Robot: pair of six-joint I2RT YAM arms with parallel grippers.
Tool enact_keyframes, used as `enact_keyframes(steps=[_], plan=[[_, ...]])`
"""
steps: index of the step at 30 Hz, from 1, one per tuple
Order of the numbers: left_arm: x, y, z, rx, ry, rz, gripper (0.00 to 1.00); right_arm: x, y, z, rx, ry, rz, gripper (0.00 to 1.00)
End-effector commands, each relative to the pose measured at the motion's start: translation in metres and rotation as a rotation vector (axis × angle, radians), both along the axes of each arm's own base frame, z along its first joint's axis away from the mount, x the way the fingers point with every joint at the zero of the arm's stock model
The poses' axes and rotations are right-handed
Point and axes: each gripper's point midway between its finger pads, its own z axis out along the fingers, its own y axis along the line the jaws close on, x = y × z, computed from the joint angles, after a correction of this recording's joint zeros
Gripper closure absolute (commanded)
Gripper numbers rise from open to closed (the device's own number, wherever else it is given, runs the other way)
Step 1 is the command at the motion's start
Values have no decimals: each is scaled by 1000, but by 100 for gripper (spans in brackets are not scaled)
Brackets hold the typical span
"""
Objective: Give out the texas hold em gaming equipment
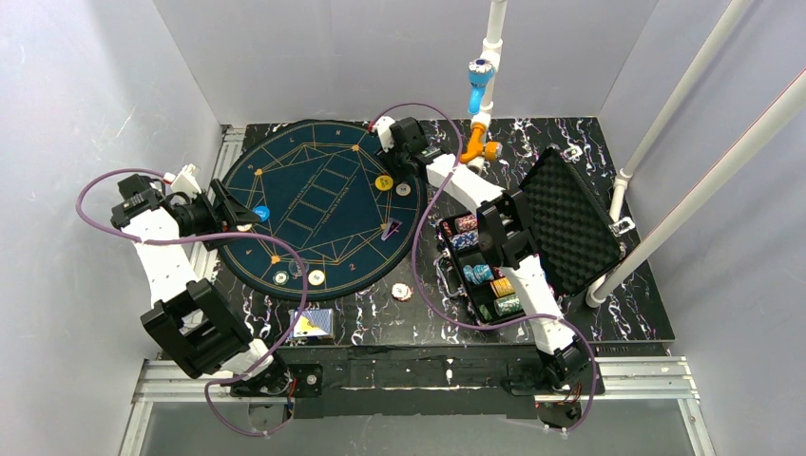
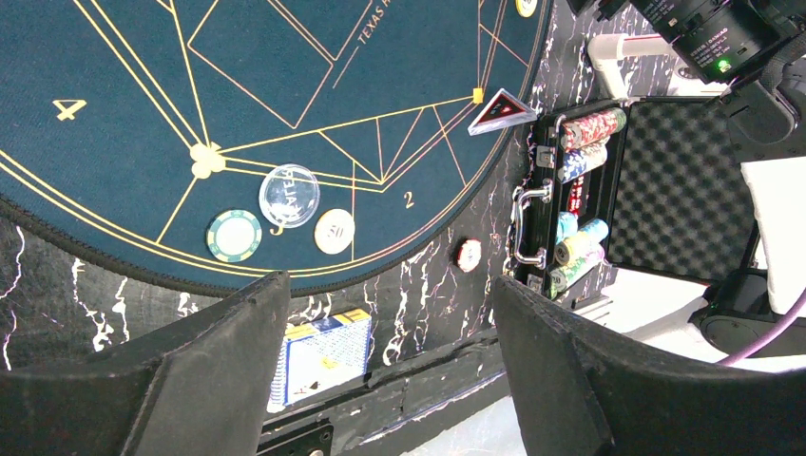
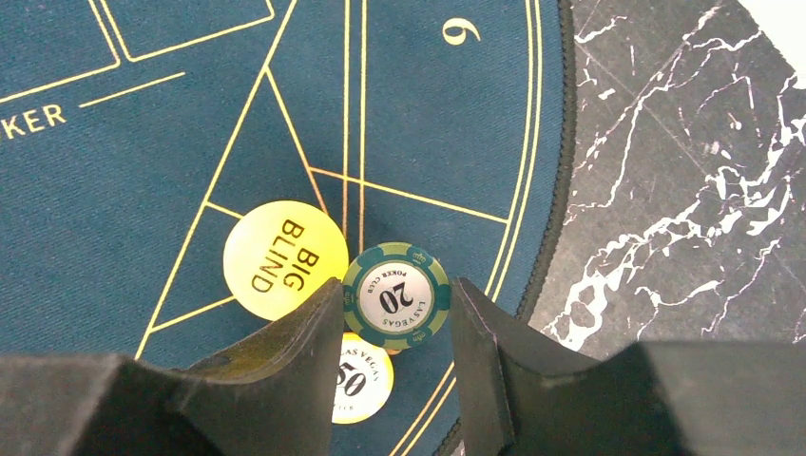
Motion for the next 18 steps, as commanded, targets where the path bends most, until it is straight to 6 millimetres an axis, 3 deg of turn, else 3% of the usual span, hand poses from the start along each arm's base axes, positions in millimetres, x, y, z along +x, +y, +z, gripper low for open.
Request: enact_keyframes(steps=[1,14,18], plan=[[2,0,10,-4,-29,-6,24,20,-9,12,2,-76,-37,52],[1,0,11,-1,-35,-7,24,21,-8,1,-7,-68,-36,48],[1,0,11,-2,-34,-6,24,21,-8,-2,-10,-66,-35,42]])
